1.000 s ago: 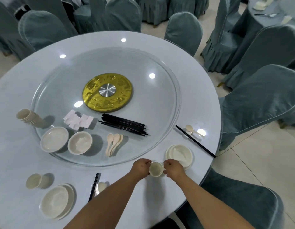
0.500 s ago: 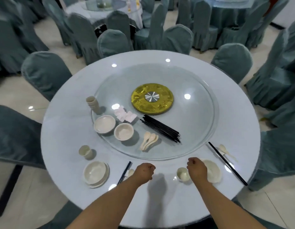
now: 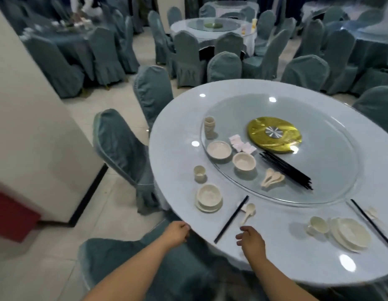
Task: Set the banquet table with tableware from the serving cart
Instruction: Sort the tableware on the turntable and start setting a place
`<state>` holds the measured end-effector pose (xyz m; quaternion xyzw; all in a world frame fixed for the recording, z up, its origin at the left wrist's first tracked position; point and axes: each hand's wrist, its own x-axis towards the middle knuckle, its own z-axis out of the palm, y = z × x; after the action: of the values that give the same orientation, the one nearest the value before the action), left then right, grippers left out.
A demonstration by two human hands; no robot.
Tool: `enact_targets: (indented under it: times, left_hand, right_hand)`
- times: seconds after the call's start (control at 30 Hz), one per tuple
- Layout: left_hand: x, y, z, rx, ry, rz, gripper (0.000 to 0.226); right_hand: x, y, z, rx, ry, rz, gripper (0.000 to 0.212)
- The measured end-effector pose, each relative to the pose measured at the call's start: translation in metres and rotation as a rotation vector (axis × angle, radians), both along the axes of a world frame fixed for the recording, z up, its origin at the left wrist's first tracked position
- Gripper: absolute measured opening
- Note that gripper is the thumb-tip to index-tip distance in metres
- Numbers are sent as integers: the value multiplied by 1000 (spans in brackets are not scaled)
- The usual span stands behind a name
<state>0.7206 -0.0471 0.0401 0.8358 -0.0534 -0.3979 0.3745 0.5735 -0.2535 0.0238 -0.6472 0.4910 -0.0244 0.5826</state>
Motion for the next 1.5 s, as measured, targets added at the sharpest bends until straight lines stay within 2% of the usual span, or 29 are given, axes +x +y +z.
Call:
enact_targets:
  times: [0.13,0.3,0.5,0.7,0.9,1.1,1.27,1.5]
  left_hand:
    - [4,60,10,-18,-9,140,22]
    - [-17,125,30,-118,5,494,20]
    - [-25,184,40,-122,-65,618,23]
    - [-3,225,35,-243,-1,685,22]
    - [52,262,31,-297,54,516,20]
    - [131,330,36,-218,52,225,24]
    - [200,369,41,-243,60,148,22]
    - [299,375,32,-241,110,92,21]
  right_hand:
    - [25,54,-1,55,4,84,25]
    - [51,114,-10,244,10,208,20]
    - [70,169,-6,308,26,411,18]
    - [86,216,13,333,50,414,15]
    - [125,272,20,302,11,248,16]
    - [175,351,27,303,-3,37,17]
    - [220,398,37,313,-14,-16,18]
    - [306,404,31,299,-47,-110,15]
